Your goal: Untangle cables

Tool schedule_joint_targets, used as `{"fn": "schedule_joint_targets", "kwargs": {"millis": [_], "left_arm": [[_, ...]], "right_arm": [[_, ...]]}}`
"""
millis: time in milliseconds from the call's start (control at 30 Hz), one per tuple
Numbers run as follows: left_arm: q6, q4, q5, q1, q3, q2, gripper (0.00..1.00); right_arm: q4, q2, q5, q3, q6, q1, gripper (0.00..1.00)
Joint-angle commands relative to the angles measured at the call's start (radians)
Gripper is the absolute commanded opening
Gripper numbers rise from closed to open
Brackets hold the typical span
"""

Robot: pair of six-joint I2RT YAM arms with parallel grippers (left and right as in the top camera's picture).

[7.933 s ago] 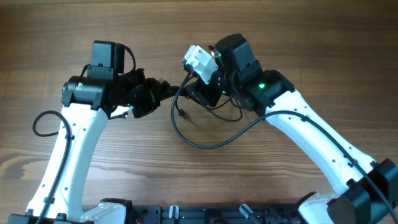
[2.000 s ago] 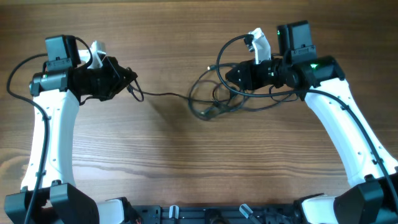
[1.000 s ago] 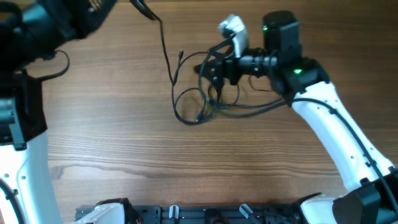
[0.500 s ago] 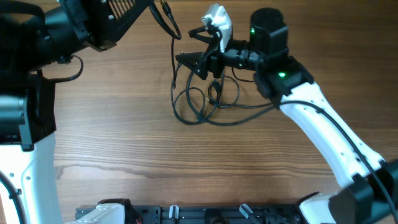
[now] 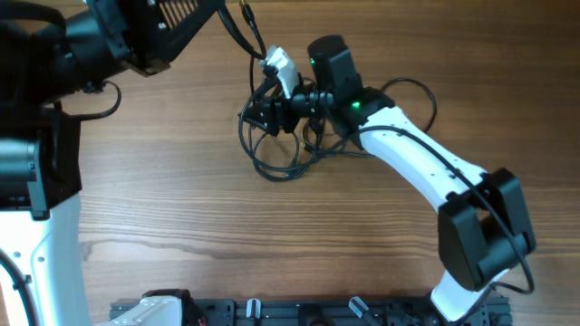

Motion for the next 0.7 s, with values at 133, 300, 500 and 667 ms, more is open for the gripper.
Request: {"fn": "schedule_joint_targets", "kwargs": {"millis": [133, 300, 500, 667], "left_arm": [[0.126, 0.002, -0.043, -0.002, 0.01, 0.011, 0.04], [0.318, -0.243, -0.312, 0.028, 0.01, 0.048, 0.04], [0.476, -0.48, -0.48, 0.024, 0.01, 0.127, 0.04], [0.527, -0.545, -0.499, 0.024, 0.01, 0.156, 0.04]], "right_arm": [[-0.106, 0.011, 0.061, 0.012, 0.122, -0.025, 0.04], [-0.354, -0.092, 0.254, 0.012, 0.126, -0.031, 0.04], [-0.549, -0.083, 0.107, 0.008, 0.152, -0.021, 0.04], [-0.63, -0.076, 0.006, 0.006, 0.171, -0.021, 0.04]]}}
